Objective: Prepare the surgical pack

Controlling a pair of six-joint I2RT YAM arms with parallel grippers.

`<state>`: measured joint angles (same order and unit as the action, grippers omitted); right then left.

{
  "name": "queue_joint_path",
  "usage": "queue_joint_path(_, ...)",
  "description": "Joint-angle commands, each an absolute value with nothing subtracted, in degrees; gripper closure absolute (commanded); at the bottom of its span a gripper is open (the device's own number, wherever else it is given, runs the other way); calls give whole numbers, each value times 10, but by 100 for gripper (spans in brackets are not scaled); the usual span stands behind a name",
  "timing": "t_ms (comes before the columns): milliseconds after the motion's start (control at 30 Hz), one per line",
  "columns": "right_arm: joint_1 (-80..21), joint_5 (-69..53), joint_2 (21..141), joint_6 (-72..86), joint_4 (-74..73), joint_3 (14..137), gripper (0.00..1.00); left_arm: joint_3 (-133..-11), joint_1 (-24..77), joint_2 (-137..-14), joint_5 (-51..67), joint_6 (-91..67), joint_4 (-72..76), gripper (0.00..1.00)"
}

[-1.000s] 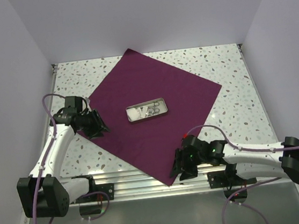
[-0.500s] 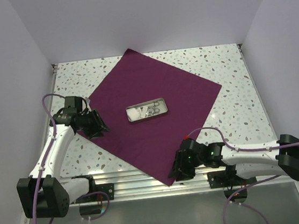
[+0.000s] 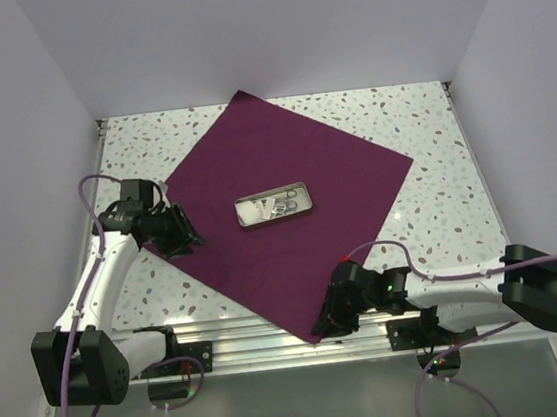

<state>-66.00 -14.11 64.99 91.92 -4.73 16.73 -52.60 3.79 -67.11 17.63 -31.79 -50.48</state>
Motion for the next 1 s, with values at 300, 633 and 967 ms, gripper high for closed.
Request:
queue_joint_path(300, -629, -102, 639, 790, -125, 258, 100, -548, 39, -677, 164, -305, -499, 55)
queue_joint_path(633, -440, -129, 791, 522, -317, 602, 100, -619, 39, -704, 87, -287, -514, 57)
queue_joint_path(967, -321, -144, 1111, 425, -410, 1027, 100, -616, 39, -736, 69, -279, -476, 57)
